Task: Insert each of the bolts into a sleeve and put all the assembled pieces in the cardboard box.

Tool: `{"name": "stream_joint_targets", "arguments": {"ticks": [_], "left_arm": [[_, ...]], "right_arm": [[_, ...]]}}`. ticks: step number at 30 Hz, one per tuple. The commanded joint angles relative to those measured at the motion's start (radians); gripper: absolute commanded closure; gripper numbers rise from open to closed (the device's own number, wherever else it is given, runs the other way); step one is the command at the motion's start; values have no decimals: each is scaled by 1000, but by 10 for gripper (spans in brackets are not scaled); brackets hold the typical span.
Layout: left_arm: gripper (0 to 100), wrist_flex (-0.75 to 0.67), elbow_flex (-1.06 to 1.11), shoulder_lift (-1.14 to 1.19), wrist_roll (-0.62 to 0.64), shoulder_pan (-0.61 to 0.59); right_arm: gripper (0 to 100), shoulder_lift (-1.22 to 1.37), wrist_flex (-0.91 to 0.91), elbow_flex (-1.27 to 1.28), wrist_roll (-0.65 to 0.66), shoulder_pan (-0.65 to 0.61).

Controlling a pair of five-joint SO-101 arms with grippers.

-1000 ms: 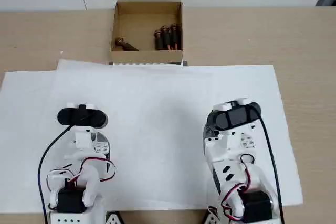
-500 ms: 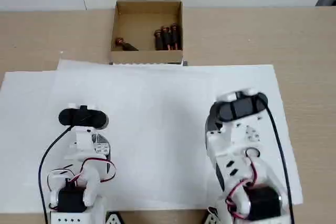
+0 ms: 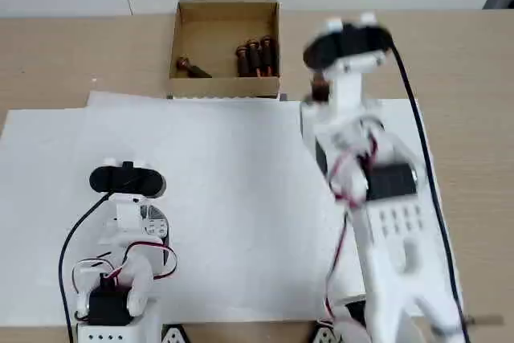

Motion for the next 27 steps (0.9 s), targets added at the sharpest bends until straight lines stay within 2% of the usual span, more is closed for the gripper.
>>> {"name": "stream_joint_targets", "arguments": {"ticks": [1, 5, 16, 22, 27], "left_arm": [[993, 2, -4, -11, 6, -8], [993, 2, -4, -11, 6, -8], [993, 2, -4, -11, 6, -8], [993, 2, -4, -11, 6, -8], [993, 2, -4, -11, 6, -8]], "right_arm": [[996, 208, -56, -250, -3, -5], [996, 429, -56, -473, 0, -31], [996, 957, -58, -993, 135, -74], [996, 1178, -203, -1166, 210, -93], [996, 1297, -315, -1208, 285, -124]]}}
